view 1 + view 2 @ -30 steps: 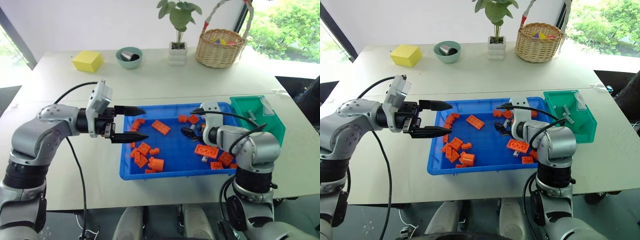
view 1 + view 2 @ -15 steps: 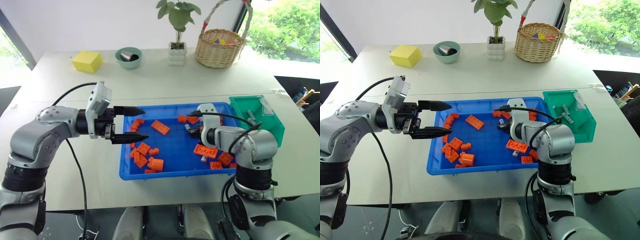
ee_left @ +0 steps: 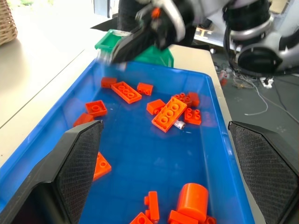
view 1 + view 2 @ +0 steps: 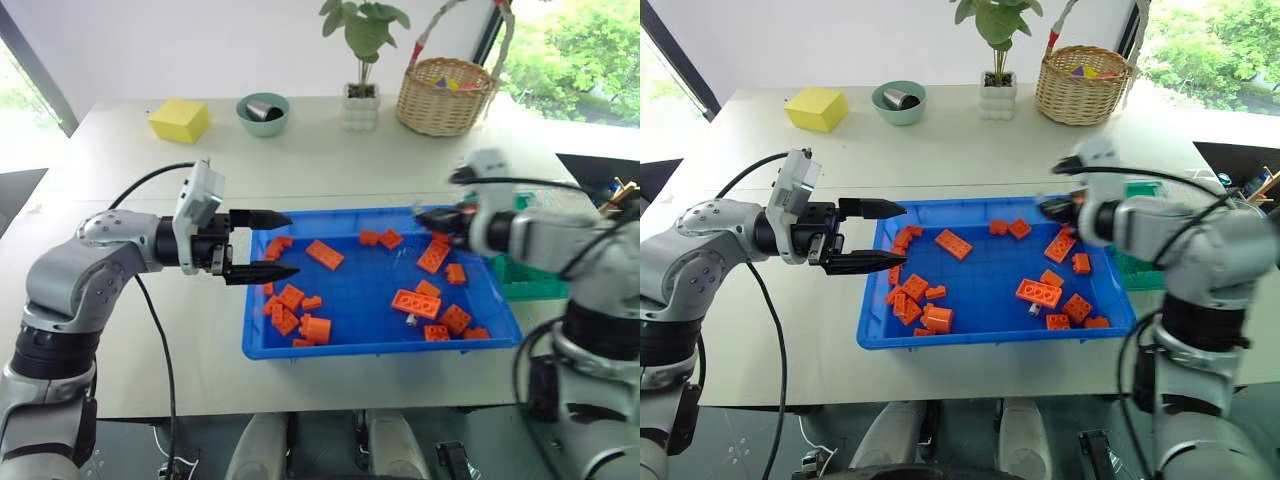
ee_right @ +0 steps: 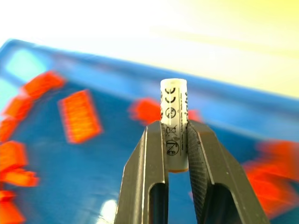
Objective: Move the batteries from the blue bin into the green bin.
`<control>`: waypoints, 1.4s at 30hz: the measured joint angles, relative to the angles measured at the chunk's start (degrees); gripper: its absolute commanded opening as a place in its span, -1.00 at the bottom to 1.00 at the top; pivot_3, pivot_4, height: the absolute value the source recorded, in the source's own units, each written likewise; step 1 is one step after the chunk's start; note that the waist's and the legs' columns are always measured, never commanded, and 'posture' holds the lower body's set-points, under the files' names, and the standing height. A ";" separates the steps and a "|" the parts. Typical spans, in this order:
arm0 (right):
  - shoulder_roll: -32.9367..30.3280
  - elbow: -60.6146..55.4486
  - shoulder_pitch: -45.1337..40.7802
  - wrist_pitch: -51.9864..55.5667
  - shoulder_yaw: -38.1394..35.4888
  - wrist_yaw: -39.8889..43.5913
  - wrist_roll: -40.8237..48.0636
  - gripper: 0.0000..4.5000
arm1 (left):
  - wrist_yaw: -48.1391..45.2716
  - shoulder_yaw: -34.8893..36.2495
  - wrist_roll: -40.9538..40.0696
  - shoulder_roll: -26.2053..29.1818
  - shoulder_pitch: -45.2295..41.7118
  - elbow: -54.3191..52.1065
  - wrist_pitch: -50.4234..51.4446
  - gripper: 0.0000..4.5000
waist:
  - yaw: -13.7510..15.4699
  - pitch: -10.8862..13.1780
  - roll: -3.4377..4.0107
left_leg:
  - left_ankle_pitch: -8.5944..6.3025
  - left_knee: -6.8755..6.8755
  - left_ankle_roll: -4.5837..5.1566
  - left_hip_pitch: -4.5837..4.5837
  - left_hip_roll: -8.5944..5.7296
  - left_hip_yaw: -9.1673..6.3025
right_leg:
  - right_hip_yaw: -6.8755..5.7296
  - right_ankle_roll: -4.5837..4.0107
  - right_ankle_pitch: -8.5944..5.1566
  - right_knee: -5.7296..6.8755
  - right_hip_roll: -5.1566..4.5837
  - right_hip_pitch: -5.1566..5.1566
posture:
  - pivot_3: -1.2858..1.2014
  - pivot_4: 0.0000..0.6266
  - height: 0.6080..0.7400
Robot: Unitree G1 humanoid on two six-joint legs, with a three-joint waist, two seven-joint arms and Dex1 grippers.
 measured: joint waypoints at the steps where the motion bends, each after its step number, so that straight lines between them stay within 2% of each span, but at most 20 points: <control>1: -2.63 0.92 0.01 -0.01 -2.66 -0.05 -0.09 -0.96 | -0.14 0.00 0.05 0.01 0.00 0.25 -0.18 1.00 | -0.06 -0.02 -0.03 | -0.01 0.00 0.02 0.00 0.00 0.01 | 0.00 0.00 0.00 -0.02 0.00 0.00 | 0.03 -0.52 0.43; 4: -6.53 2.86 2.09 -0.01 -7.14 -0.35 -0.16 -0.96 | -0.86 -0.09 0.15 -0.01 -0.03 0.80 -0.34 1.00 | -0.39 -0.02 -0.04 | -0.04 0.00 0.07 0.02 0.05 0.04 | 0.00 0.00 0.00 -0.01 0.02 0.01 | 0.03 -0.52 0.43; 9: -6.70 3.81 6.83 0.00 -8.57 -1.02 -0.21 -0.96 | -1.76 -0.72 0.62 -0.09 -1.03 1.60 -0.56 1.00 | -0.36 0.00 0.00 | -0.05 0.01 0.10 0.07 0.10 0.16 | 0.02 0.00 0.01 0.05 0.01 -0.01 | 0.03 -0.52 0.43; 11: -6.65 3.80 9.24 0.00 -9.45 -1.28 -0.35 -0.49 | -1.99 -0.86 0.94 -0.27 -1.68 2.30 -0.62 1.00 | -0.17 0.00 0.00 | -0.05 0.02 0.10 0.03 0.09 0.16 | 0.03 0.00 0.01 0.02 0.00 -0.01 | 0.03 -0.52 0.43; 12: -6.45 3.88 10.05 0.00 -9.88 -1.42 -0.40 -0.33 | -2.06 -0.87 1.14 -0.40 -1.71 2.46 -0.67 1.00 | -0.10 0.00 0.00 | -0.05 0.04 0.10 0.01 0.07 0.16 | 0.03 0.00 0.01 0.01 -0.01 -0.01 | 0.03 -0.52 0.43; 16: -6.23 3.56 12.17 -0.30 -9.88 -2.06 -1.73 0.55 | -2.17 -1.09 1.46 -0.96 -2.60 3.08 -0.68 1.00 | -0.13 0.00 -0.01 | -0.06 0.05 0.11 0.00 0.06 0.16 | 0.04 0.00 0.01 -0.01 -0.03 -0.01 | 0.03 -0.52 0.43; 20: -9.53 3.57 13.75 -4.75 -7.41 -0.18 -3.19 0.55 | -2.17 -1.07 1.46 -0.93 -3.12 3.01 -0.67 1.00 | -0.23 0.00 0.00 | -0.06 0.05 0.11 0.01 0.06 0.17 | 0.04 0.00 0.01 0.00 -0.02 -0.01 | 0.03 -0.52 0.43; 25: -15.45 -0.93 13.65 -13.70 -2.28 10.48 -0.24 0.55 | -2.12 -1.04 1.46 -0.83 -3.07 2.91 -0.63 1.00 | -0.46 0.01 0.01 | -0.07 0.02 0.13 0.04 0.12 0.17 | 0.03 0.02 0.00 0.00 0.01 -0.02 | 0.03 -0.52 0.43; 28: -19.45 -7.84 14.02 -19.70 4.20 19.81 3.25 0.55 | -2.06 -1.03 1.45 -0.79 -3.05 2.87 -0.61 1.00 | -0.32 0.02 -0.03 | -0.10 0.02 0.18 0.05 0.13 0.10 | 0.00 0.04 -0.01 -0.02 0.04 0.01 | 0.03 -0.52 0.43; 32: -20.95 -8.47 15.63 -23.44 12.83 24.61 3.05 0.55 | -1.93 -1.03 1.48 -0.79 -3.04 2.86 -0.60 1.00 | 0.04 0.05 -0.08 | -0.10 0.15 0.18 -0.02 0.04 0.12 | 0.02 -0.01 -0.02 -0.07 -0.07 0.03 | 0.03 -0.52 0.43; 35: -22.42 -10.18 16.98 -25.24 18.19 26.65 1.97 0.92 | -1.87 -1.02 1.53 -0.78 -3.04 2.86 -0.61 1.00 | 0.20 0.05 -0.09 | -0.11 0.14 0.18 -0.04 0.03 0.11 | 0.02 -0.01 -0.03 -0.09 -0.09 0.02 | 0.03 -0.52 0.43; 36: -22.41 -10.82 17.33 -25.71 19.45 27.09 1.87 0.96 | -1.86 -1.02 1.57 -0.78 -3.05 2.85 -0.61 1.00 | 0.25 0.06 -0.09 | -0.11 0.14 0.18 -0.04 0.04 0.09 | 0.02 -0.01 -0.03 -0.09 -0.08 0.01 | 0.03 -0.52 0.43; 42: -22.28 -12.71 19.31 -26.29 23.28 26.95 0.87 0.96 | -1.67 -0.92 1.62 -0.66 -2.72 2.56 -0.61 1.00 | 0.94 0.06 -0.09 | -0.11 0.13 0.17 -0.04 0.05 0.09 | 0.02 -0.02 -0.03 -0.09 -0.08 0.00 | 0.03 -0.52 0.43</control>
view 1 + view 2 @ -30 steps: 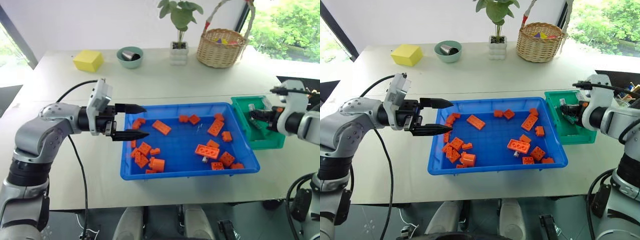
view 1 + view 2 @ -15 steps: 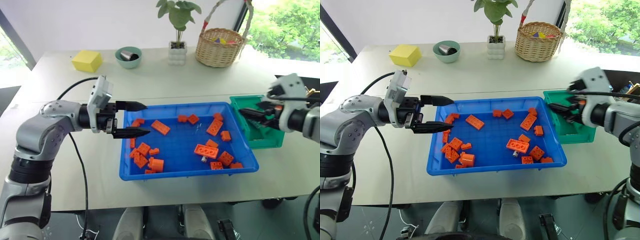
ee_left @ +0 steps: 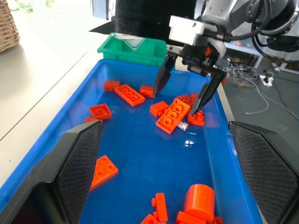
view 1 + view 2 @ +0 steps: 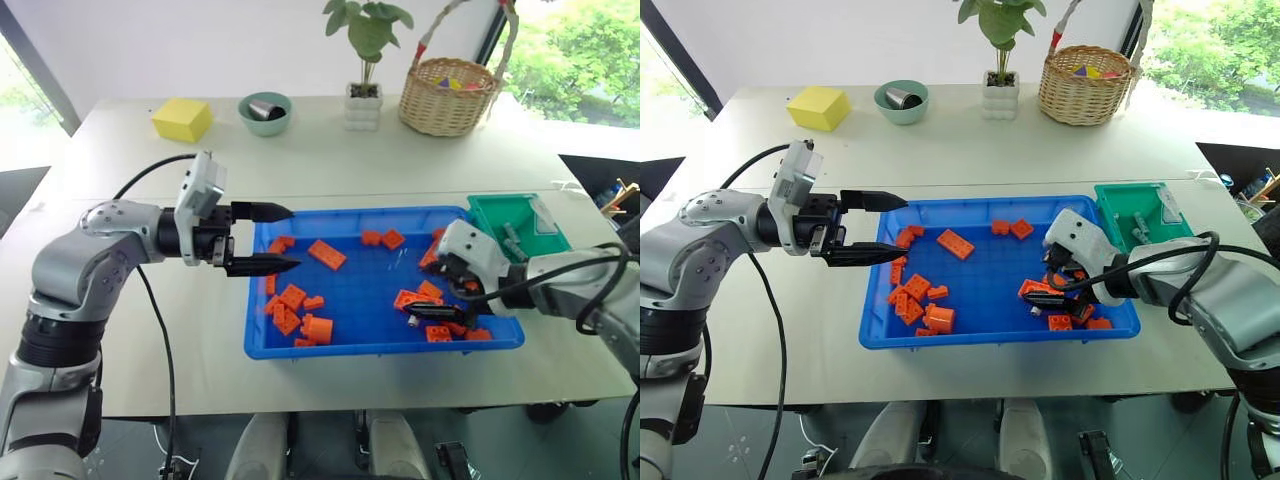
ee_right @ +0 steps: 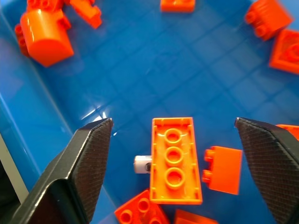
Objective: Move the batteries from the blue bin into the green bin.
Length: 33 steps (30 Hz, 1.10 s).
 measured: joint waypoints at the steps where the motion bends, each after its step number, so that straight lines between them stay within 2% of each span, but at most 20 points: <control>1: 0.00 -0.30 0.63 0.00 0.32 0.10 0.03 0.96 | 0.08 0.00 0.00 0.01 0.16 -0.10 0.00 1.00 | 0.08 0.00 0.00 | 0.00 0.00 0.00 0.00 0.00 0.00 | 0.00 0.00 0.00 0.00 0.00 0.00 | 0.03 -0.52 0.43; 19: 2.46 3.63 4.99 -2.72 2.93 -2.71 -5.70 0.96 | 0.74 0.11 -0.03 0.09 0.66 -0.55 0.01 1.00 | 0.14 0.00 -0.01 | 0.00 0.01 0.00 -0.01 -0.01 0.02 | 0.00 -0.01 0.00 0.00 0.00 0.00 | 0.03 -0.52 0.43; 22: 2.75 3.92 5.23 -2.86 2.94 -2.85 -6.18 0.60 | 0.77 0.11 -0.03 0.08 0.66 -0.55 0.01 1.00 | 0.13 0.00 -0.01 | 0.00 0.01 0.00 -0.01 -0.01 0.02 | 0.00 0.00 0.01 0.00 0.00 0.00 | 0.03 -0.52 0.43; 25: 2.93 3.97 5.61 -3.31 2.94 -2.84 -6.33 -0.11 | 0.80 0.11 -0.03 0.08 0.65 -0.55 0.01 1.00 | 0.14 0.00 -0.01 | 0.00 0.01 0.00 -0.01 -0.01 0.02 | 0.00 0.00 0.01 0.00 0.00 0.00 | 0.03 -0.52 0.43; 27: 2.99 3.97 5.64 -3.46 2.93 -2.85 -6.47 -0.45 | 0.80 0.11 -0.03 0.08 0.65 -0.55 0.01 1.00 | 0.13 0.00 -0.01 | 0.00 0.01 0.00 -0.01 -0.01 0.02 | 0.00 0.00 0.01 0.00 0.00 0.00 | 0.03 -0.52 0.43; 33: 5.18 3.97 3.00 -2.16 2.86 -3.03 -5.53 -0.43 | 0.85 0.11 -0.02 0.04 0.64 -0.54 0.00 1.00 | -0.02 0.00 -0.01 | 0.00 0.01 0.00 0.01 0.00 0.03 | 0.01 0.00 0.02 0.01 0.01 0.00 | 0.03 -0.52 0.43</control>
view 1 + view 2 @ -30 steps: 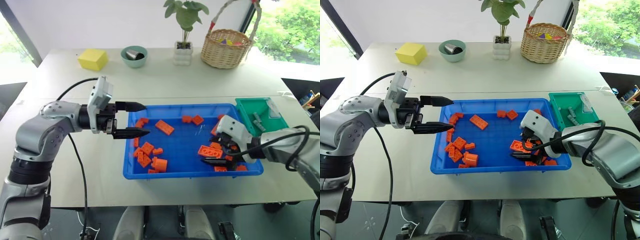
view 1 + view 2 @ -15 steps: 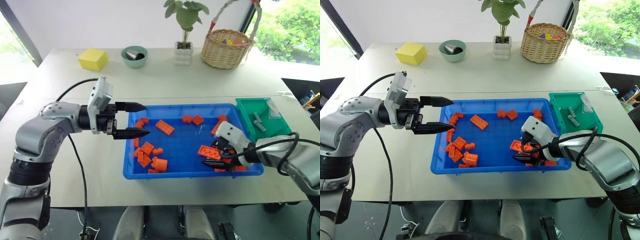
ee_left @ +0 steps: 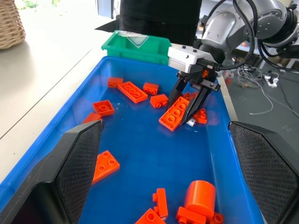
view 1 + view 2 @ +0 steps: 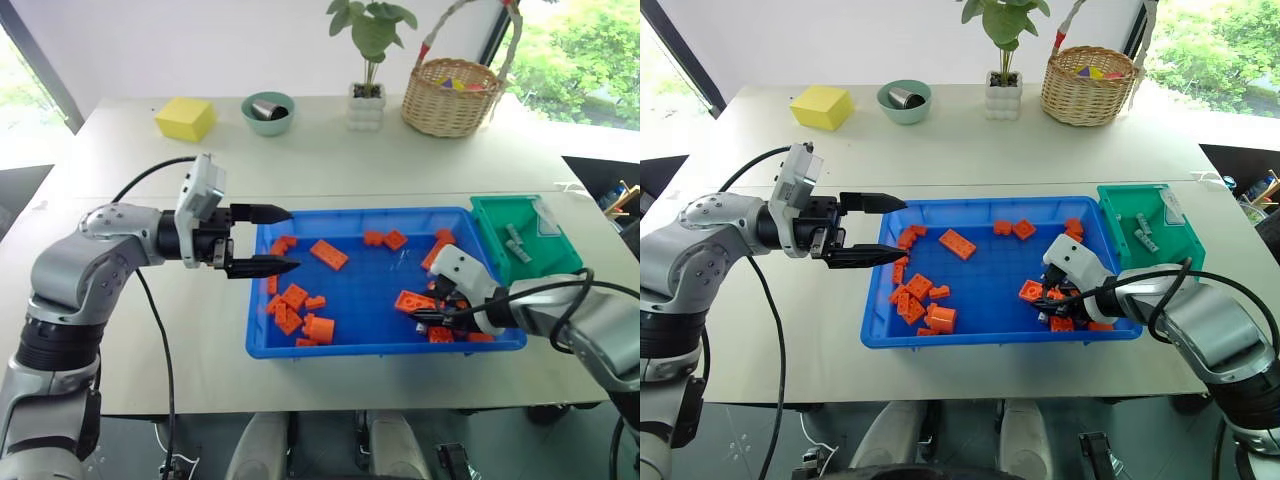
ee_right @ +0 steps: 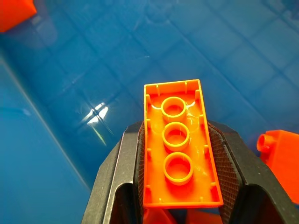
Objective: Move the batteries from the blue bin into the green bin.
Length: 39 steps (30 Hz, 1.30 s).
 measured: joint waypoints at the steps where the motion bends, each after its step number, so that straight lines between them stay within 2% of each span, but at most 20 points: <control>1: 1.33 0.06 -1.91 0.64 -0.28 -0.23 0.50 -0.43 | 0.00 0.00 0.00 -0.05 -0.02 0.01 -0.01 1.00 | -0.10 0.00 0.00 | 0.00 0.00 0.00 0.02 0.01 0.01 | 0.00 0.00 0.00 0.01 0.00 0.00 | 0.03 -0.52 0.43; 5: 7.42 1.74 -10.11 2.26 -0.09 -2.59 0.91 -0.43 | 0.00 0.00 0.03 -0.35 -0.21 0.07 -0.09 1.00 | -0.06 0.00 0.00 | 0.00 0.00 0.00 0.04 0.02 -0.02 | -0.01 0.00 0.01 0.04 0.03 0.00 | 0.03 -0.52 0.43; 8: 11.28 4.77 -13.11 1.18 4.32 -4.45 -1.86 -0.43 | -0.01 -0.03 0.16 -0.65 -0.46 0.13 -0.18 1.00 | 0.15 -0.01 -0.02 | 0.00 -0.01 0.00 0.00 0.00 -0.06 | -0.02 0.01 0.01 0.03 0.03 0.01 | 0.03 -0.52 0.43; 10: 13.49 7.18 -13.34 0.30 8.15 -5.03 -3.82 0.05 | -0.03 -0.03 0.27 -0.67 -0.48 0.18 -0.20 1.00 | 0.19 -0.01 -0.02 | 0.00 -0.01 0.00 -0.03 -0.05 -0.08 | -0.01 0.01 0.01 0.02 0.02 0.00 | 0.03 -0.52 0.43; 12: 13.79 9.23 -14.10 -1.32 12.39 -4.49 -6.35 0.42 | -0.06 -0.05 0.31 -0.87 -0.60 0.20 -0.21 1.00 | 0.09 -0.01 -0.02 | 0.00 0.00 0.00 -0.03 -0.06 -0.05 | 0.01 0.02 0.01 0.02 0.01 0.00 | 0.03 -0.52 0.43; 16: 8.91 12.71 -18.33 -8.94 18.96 1.95 -12.19 0.42 | -0.14 -0.04 0.33 -0.86 -0.61 0.20 -0.21 1.00 | -0.02 0.00 0.00 | 0.00 0.02 0.00 -0.02 -0.06 -0.02 | 0.00 0.02 0.01 0.04 0.02 -0.02 | 0.03 -0.52 0.43; 18: 3.76 15.47 -22.60 -16.55 20.42 9.80 -15.42 0.42 | -0.12 -0.03 0.33 -0.85 -0.57 0.17 -0.20 1.00 | -0.07 0.01 0.01 | 0.00 0.01 0.00 -0.01 -0.05 0.01 | -0.01 0.04 0.01 0.03 0.03 -0.02 | 0.03 -0.52 0.43; 22: -1.89 20.46 -27.60 -30.07 21.38 22.66 -20.59 0.42 | 0.01 -0.03 0.33 -0.87 -0.55 0.15 -0.20 1.00 | -0.27 0.01 0.00 | 0.00 -0.01 0.00 0.01 -0.03 0.02 | -0.03 0.07 0.01 0.03 0.05 -0.01 | 0.03 -0.52 0.43; 26: -5.40 23.61 -26.50 -46.83 22.82 37.57 -23.76 0.42 | 0.48 0.03 0.32 -0.87 -0.45 -0.11 -0.20 1.00 | -0.35 0.01 -0.01 | 0.00 -0.02 -0.01 0.01 -0.02 0.03 | -0.02 0.09 0.01 0.04 0.05 -0.01 | 0.03 -0.52 0.43; 31: -5.29 26.38 -24.94 -57.94 22.83 42.92 -28.56 0.42 | 1.09 0.04 0.32 -0.87 -0.42 -0.30 -0.20 1.00 | -0.52 0.01 -0.01 | 0.01 0.01 -0.02 0.05 -0.02 0.04 | 0.02 0.09 0.03 0.06 0.03 0.00 | 0.03 -0.52 0.43; 39: -5.08 28.63 -20.40 -70.47 22.47 43.52 -35.40 0.42 | 1.44 0.25 0.26 -0.84 0.57 -1.23 -0.19 1.00 | -0.30 0.01 -0.01 | 0.01 0.01 -0.04 0.08 -0.02 0.04 | 0.04 0.08 0.03 0.07 0.02 0.02 | 0.03 -0.52 0.43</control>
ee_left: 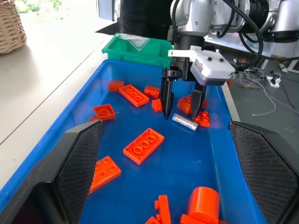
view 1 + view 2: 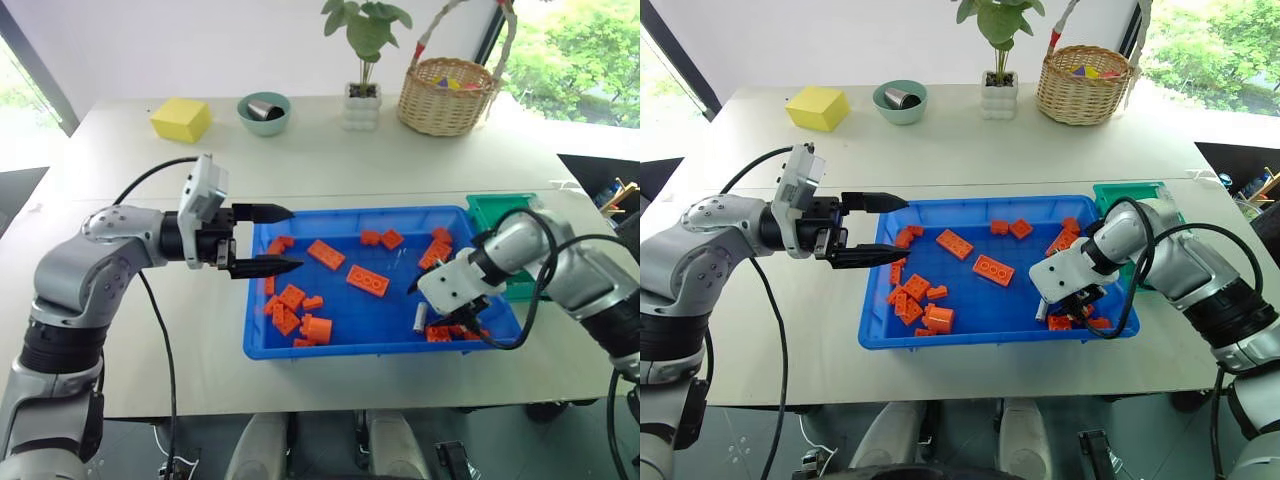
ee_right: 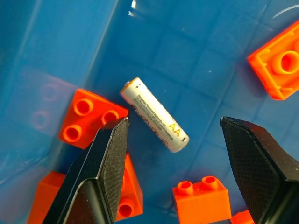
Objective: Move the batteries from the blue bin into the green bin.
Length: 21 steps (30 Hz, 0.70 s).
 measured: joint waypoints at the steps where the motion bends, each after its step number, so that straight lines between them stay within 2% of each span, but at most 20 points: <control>1: 0.03 0.62 0.35 -1.82 -0.04 -0.35 -0.95 0.42 | 0.01 0.00 0.00 0.00 -0.01 0.00 0.01 1.00 | 0.02 0.00 0.00 | 0.00 0.00 0.00 0.00 0.00 0.01 | 0.00 -0.01 0.00 0.00 0.00 0.00 | 0.03 -0.52 0.43; 7: 2.83 2.71 1.12 -8.00 -1.36 -2.91 -2.20 0.42 | -0.03 0.00 0.01 -0.04 -0.50 0.05 0.01 1.00 | 0.07 0.00 0.00 | 0.01 0.00 -0.02 0.02 0.00 0.01 | 0.01 -0.01 0.00 0.01 0.00 0.00 | 0.03 -0.52 0.43; 8: 2.99 2.71 1.29 -8.37 -1.68 -3.05 -2.36 0.32 | -0.06 0.00 0.01 -0.04 -0.73 0.05 0.01 1.00 | 0.08 0.00 0.00 | 0.01 0.00 -0.02 0.03 0.00 0.01 | 0.01 -0.01 0.00 0.01 0.00 0.02 | 0.03 -0.52 0.43; 11: 3.13 2.57 2.58 -8.37 -2.60 -3.10 -2.39 -0.15 | -0.19 0.00 0.02 -0.03 -1.18 0.11 0.00 1.00 | 0.15 0.00 0.00 | 0.01 0.00 -0.01 0.07 0.00 0.01 | 0.01 -0.01 0.00 0.01 0.00 0.06 | 0.03 -0.52 0.43; 14: 3.14 1.92 3.54 -7.73 -2.86 -2.70 -2.32 -0.93 | -0.49 -0.02 0.20 -0.04 -1.57 0.73 -0.04 1.00 | 0.10 0.00 0.00 | 0.01 0.00 -0.01 0.10 0.00 0.02 | 0.02 -0.01 0.00 0.02 0.00 0.07 | 0.03 -0.52 0.43; 15: 3.14 1.85 3.54 -7.61 -2.90 -2.64 -2.31 -1.00 | -0.52 -0.02 0.23 -0.04 -1.68 0.83 -0.08 1.00 | 0.09 0.00 0.00 | 0.01 0.00 -0.01 0.11 0.00 0.02 | 0.01 -0.01 0.00 0.02 0.00 0.07 | 0.03 -0.52 0.43; 19: 3.30 1.44 3.69 -5.47 -3.51 -2.60 -2.09 -0.99 | -0.82 -0.02 0.66 -0.04 -1.77 1.29 -0.75 1.00 | 0.13 0.00 0.00 | 0.01 0.00 -0.01 0.12 0.00 0.03 | 0.02 -0.01 0.00 0.02 0.00 0.08 | 0.03 -0.52 0.43; 21: 3.92 0.87 3.64 -0.46 -5.12 -2.62 -0.75 -0.99 | -1.16 -0.02 0.71 -0.04 -1.77 1.34 -0.89 1.00 | 0.16 0.00 0.00 | 0.01 0.00 -0.01 0.12 0.00 0.02 | 0.03 -0.02 0.00 0.03 0.00 0.08 | 0.03 -0.52 0.43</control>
